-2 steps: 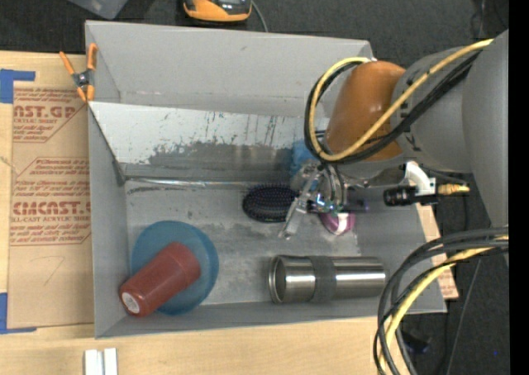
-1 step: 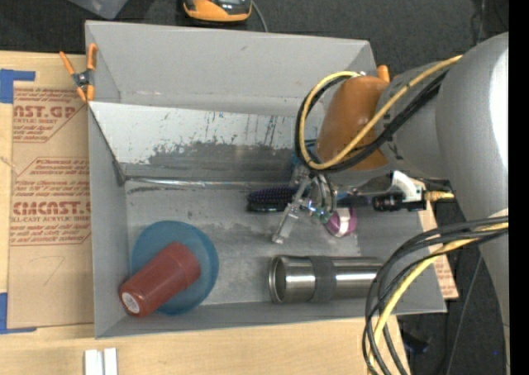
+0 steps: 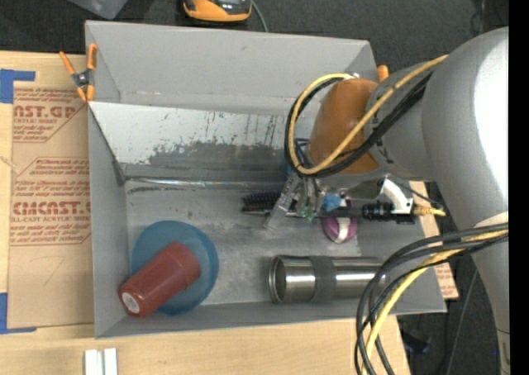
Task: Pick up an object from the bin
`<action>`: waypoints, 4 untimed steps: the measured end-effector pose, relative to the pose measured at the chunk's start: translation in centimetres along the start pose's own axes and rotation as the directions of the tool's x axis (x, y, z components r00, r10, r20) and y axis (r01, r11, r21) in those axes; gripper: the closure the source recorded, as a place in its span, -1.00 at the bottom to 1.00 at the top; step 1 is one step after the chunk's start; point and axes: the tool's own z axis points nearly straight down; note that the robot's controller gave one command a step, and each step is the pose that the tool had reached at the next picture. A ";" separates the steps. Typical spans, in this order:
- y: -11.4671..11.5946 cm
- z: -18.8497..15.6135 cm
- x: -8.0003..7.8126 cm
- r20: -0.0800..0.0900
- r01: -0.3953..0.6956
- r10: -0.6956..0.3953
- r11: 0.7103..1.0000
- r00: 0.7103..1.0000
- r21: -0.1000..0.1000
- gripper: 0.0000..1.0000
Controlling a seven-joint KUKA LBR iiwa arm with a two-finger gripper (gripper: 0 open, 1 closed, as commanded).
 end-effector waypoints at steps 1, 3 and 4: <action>0.0 0.0 0.0 0.000 0.000 0.000 1.000 1.000 0.001 1.00; 0.1 -1.5 -0.1 0.002 0.002 -0.002 1.000 1.000 -0.002 1.00; 0.0 -4.1 0.1 -0.007 0.002 -0.002 1.000 1.000 0.003 1.00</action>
Offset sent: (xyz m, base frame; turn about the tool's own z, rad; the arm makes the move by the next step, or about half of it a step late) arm 0.0000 0.0000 0.0001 -0.0003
